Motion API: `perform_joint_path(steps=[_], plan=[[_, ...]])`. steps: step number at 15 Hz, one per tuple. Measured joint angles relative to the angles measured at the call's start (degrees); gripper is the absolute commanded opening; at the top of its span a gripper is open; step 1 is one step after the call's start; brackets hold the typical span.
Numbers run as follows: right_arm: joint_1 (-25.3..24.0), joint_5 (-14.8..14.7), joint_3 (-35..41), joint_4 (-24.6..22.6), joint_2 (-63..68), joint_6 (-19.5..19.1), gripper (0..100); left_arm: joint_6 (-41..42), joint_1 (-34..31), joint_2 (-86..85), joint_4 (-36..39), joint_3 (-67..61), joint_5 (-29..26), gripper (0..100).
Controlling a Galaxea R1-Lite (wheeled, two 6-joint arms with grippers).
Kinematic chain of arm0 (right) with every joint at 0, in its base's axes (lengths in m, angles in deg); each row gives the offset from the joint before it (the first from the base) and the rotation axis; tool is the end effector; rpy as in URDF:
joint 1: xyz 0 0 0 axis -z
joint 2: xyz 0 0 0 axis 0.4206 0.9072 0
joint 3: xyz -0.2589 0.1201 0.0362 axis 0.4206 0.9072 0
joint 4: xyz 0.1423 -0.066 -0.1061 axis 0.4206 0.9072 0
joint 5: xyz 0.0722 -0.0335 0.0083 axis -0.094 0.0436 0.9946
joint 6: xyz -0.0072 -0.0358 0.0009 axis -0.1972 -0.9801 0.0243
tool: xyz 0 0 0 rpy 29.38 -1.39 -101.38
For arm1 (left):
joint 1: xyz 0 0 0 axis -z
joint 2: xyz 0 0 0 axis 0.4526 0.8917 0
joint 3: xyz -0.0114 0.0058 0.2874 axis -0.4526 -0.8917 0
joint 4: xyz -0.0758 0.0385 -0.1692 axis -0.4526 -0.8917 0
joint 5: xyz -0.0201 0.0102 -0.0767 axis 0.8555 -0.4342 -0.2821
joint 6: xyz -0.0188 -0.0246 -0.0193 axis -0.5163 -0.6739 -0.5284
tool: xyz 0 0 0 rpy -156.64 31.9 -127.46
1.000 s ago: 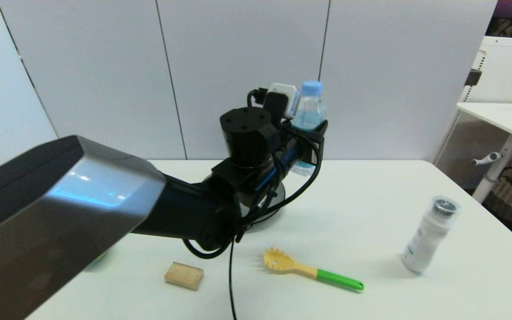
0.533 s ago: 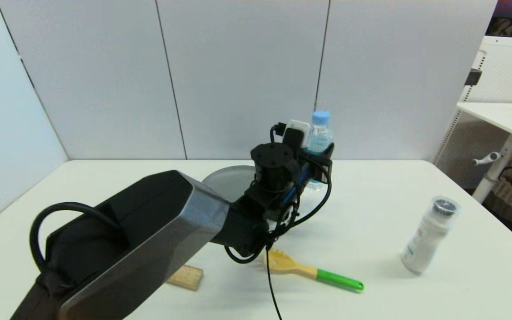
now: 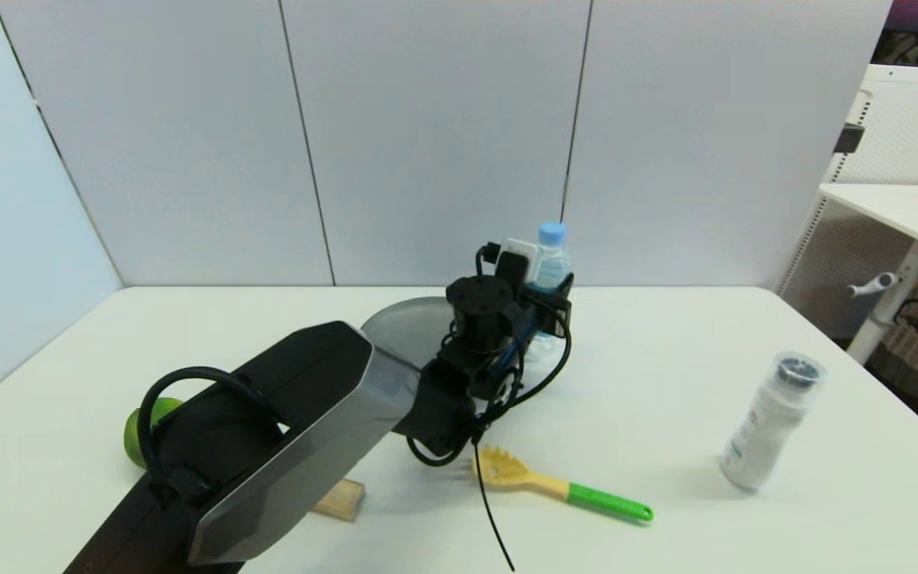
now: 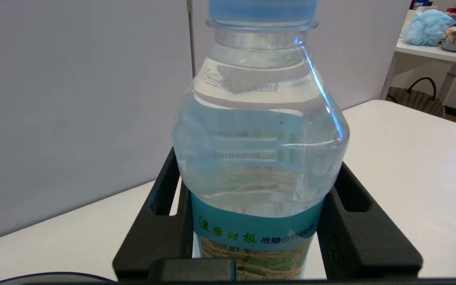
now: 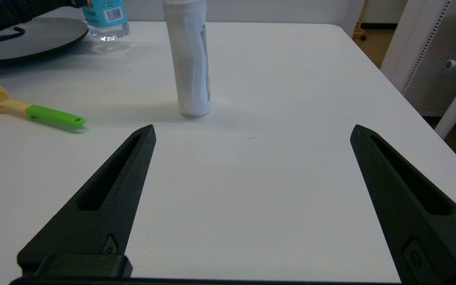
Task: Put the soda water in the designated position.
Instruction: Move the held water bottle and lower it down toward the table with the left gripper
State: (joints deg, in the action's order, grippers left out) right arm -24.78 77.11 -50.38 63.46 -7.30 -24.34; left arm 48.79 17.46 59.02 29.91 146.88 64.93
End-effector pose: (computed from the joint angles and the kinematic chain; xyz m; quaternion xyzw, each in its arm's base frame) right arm 0.0024 0.0004 0.0758 -0.0065 -0.0015 0.0050 1.0000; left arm 0.3751 -0.3594 0.0906 -0.0312 -0.0930 -0.3064 0.9468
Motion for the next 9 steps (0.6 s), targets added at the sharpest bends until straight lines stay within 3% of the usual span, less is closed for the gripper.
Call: perform_joint_path(steps=[5, 6, 9], plan=[[0.0, 0.0, 0.0, 0.0, 0.0, 0.0, 100, -0.38, -0.57, 1.05, 0.46, 0.07, -0.06, 0], [0.0, 0.0, 0.0, 0.0, 0.0, 0.0, 100, -0.44, -0.48, 1.18, 0.5, 0.07, -0.01, 100], [0.0, 0.0, 0.0, 0.0, 0.0, 0.0, 100, -0.68, -0.46, 1.66, 2.01, 0.1, -0.06, 100]])
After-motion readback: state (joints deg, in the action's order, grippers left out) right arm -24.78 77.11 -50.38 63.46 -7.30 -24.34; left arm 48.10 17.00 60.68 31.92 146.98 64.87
